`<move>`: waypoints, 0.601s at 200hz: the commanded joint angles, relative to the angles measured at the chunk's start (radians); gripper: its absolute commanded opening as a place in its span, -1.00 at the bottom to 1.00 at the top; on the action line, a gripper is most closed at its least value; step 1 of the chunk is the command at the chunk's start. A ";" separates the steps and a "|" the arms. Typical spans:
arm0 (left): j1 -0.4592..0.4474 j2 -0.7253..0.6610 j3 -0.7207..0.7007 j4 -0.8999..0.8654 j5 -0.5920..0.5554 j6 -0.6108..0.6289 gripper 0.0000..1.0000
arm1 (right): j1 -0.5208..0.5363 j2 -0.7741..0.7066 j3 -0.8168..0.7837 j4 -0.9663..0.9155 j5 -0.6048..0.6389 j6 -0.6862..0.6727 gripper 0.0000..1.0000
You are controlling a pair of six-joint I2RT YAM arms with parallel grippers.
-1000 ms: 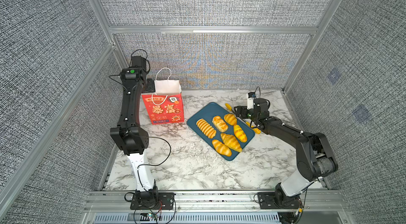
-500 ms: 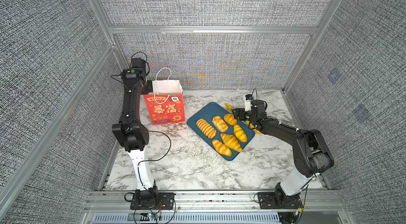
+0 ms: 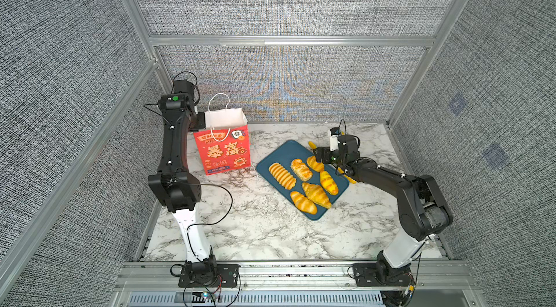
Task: Pack bread into a paper bag
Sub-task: Move the paper bag to the center of the board.
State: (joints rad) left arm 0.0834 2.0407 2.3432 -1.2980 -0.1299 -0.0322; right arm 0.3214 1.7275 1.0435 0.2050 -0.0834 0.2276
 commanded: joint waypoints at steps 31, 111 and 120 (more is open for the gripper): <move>0.039 -0.115 -0.150 0.073 0.136 0.071 -1.00 | 0.009 0.012 0.035 -0.062 0.027 0.000 0.76; 0.085 -0.198 -0.254 0.111 0.270 0.146 -1.00 | 0.022 0.014 0.036 -0.127 0.067 0.020 0.76; 0.088 -0.198 -0.253 0.105 0.271 0.155 -1.00 | 0.023 0.013 0.035 -0.131 0.067 0.021 0.76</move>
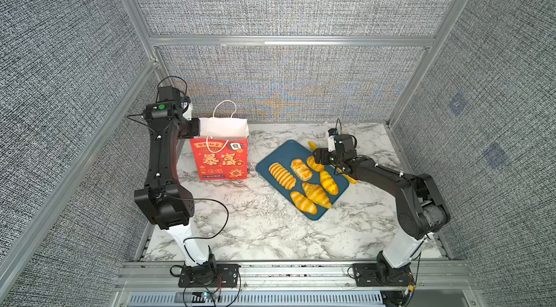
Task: Pack bread into a paper bag
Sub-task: Move the paper bag to the center of the board.
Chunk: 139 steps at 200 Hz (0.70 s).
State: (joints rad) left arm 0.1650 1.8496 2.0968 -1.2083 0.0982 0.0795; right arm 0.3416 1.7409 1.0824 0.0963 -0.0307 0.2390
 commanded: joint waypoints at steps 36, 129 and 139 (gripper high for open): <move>0.022 -0.011 -0.010 0.011 0.057 0.053 -1.00 | 0.005 0.004 -0.004 -0.035 0.007 0.015 0.76; 0.018 -0.072 -0.099 0.049 0.029 0.028 0.95 | 0.005 -0.005 0.030 -0.069 -0.006 0.028 0.79; 0.020 -0.085 -0.101 0.053 0.015 0.028 1.00 | 0.005 -0.009 0.037 -0.072 -0.011 0.033 0.81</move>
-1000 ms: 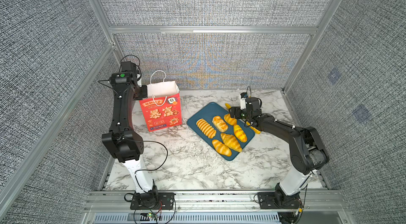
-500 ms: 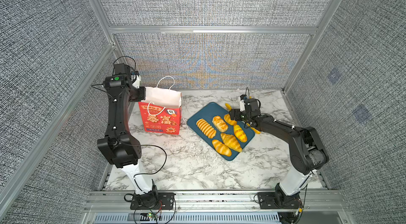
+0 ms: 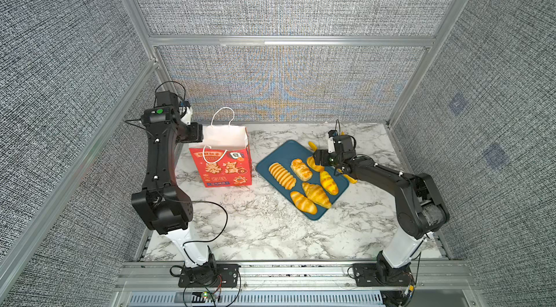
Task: Pack bread into a paper bag
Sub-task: Move the paper bag to the center of the board.
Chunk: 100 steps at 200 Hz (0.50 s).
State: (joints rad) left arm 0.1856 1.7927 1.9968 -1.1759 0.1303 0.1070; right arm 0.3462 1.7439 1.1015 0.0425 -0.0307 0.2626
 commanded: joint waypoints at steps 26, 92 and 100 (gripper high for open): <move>-0.001 -0.059 -0.011 0.033 -0.041 -0.002 1.00 | 0.000 -0.026 0.055 -0.056 -0.020 0.011 0.94; -0.002 -0.189 -0.066 0.176 -0.028 -0.042 1.00 | 0.000 -0.313 0.044 0.028 0.197 -0.011 0.95; -0.002 -0.209 -0.084 0.214 -0.023 -0.059 1.00 | -0.007 -0.345 0.017 0.073 0.197 -0.015 0.95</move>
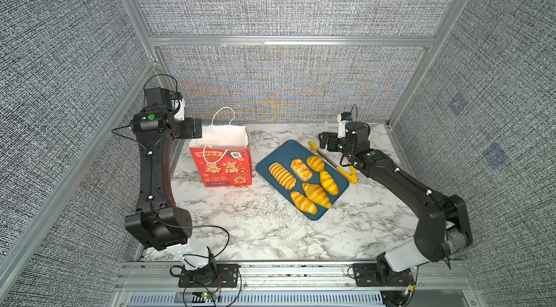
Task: Pack bread into a paper bag
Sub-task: Pick up the clamp from the center of the board.
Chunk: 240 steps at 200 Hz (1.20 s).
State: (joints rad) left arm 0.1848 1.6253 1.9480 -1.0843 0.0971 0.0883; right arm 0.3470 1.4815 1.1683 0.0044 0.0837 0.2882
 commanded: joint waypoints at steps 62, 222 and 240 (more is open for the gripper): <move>-0.001 -0.234 -0.255 0.501 0.116 -0.246 1.00 | -0.191 0.143 0.179 -0.295 -0.166 -0.055 0.95; -0.013 -0.422 -0.455 0.568 0.146 -0.375 1.00 | -0.307 0.370 0.065 -0.472 -0.266 -0.238 0.95; -0.015 -0.424 -0.455 0.566 0.145 -0.371 1.00 | -0.309 0.390 0.076 -0.475 -0.240 -0.236 0.95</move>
State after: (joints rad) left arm 0.1707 1.2076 1.4899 -0.5457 0.2317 -0.2882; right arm 0.0383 1.8542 1.2282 -0.4545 -0.1864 0.0654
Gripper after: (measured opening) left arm 0.998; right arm 0.975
